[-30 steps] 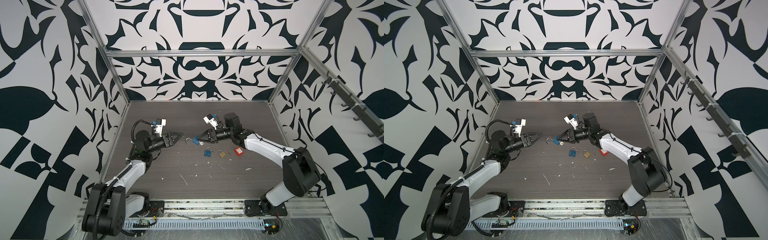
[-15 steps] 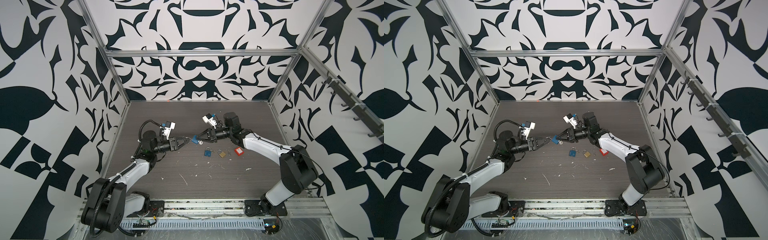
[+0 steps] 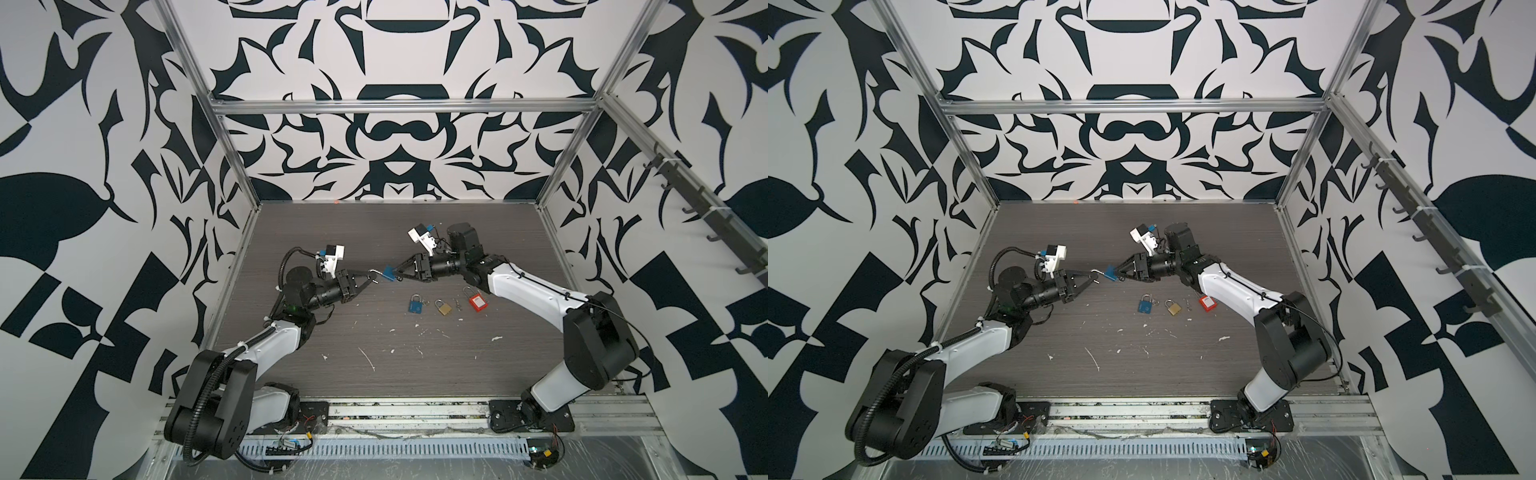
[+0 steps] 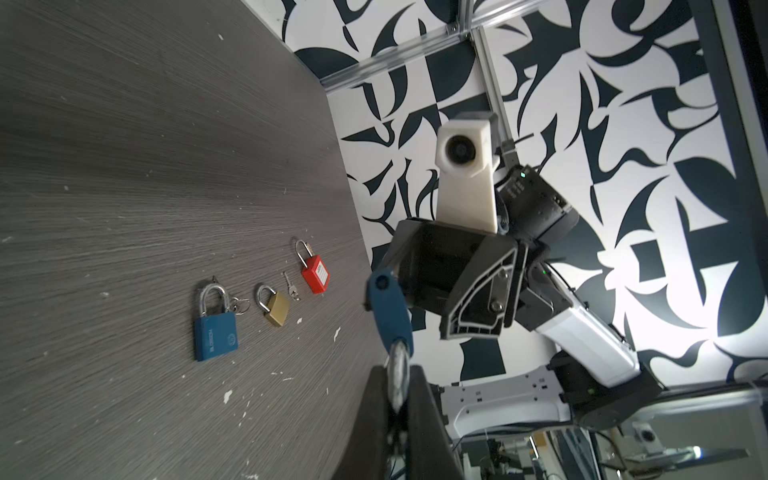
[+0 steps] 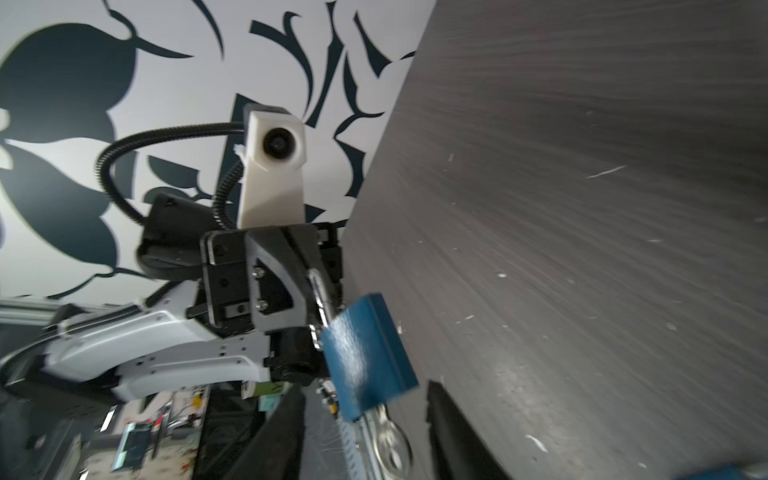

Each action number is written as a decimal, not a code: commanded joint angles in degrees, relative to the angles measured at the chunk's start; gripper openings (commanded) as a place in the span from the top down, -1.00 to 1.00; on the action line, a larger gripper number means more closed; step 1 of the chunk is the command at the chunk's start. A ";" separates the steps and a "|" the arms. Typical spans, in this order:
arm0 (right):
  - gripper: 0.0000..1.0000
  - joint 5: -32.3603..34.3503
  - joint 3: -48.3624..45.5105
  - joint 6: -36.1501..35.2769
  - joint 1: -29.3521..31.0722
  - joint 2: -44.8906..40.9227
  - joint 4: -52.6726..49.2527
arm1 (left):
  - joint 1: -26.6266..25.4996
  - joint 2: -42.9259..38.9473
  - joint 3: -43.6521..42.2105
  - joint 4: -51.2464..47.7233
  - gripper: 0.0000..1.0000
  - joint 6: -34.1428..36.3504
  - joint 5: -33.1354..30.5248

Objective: Lock with the key

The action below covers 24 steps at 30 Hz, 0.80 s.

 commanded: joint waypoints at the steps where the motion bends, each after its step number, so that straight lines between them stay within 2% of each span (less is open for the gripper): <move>1: -0.20 12.94 0.23 -10.41 0.53 -7.57 -3.43 | 0.01 -2.26 0.57 3.33 1.00 -6.39 -4.61; 6: -0.27 18.06 -6.12 -17.81 3.75 -14.04 3.12 | -0.34 -5.67 1.67 -2.22 1.00 -7.08 -5.42; 11: -0.17 21.77 -7.89 -25.22 9.79 -14.21 6.59 | -0.91 -9.48 2.55 -8.93 1.00 -6.92 -6.58; 16: -0.08 22.52 -8.14 -25.74 10.72 -12.86 11.80 | -1.30 -11.40 2.80 -11.26 1.00 -6.99 -7.03; 24: -0.05 22.72 -6.06 -24.68 10.72 -9.97 13.12 | -1.84 -10.81 2.83 -10.04 1.00 -7.96 -6.58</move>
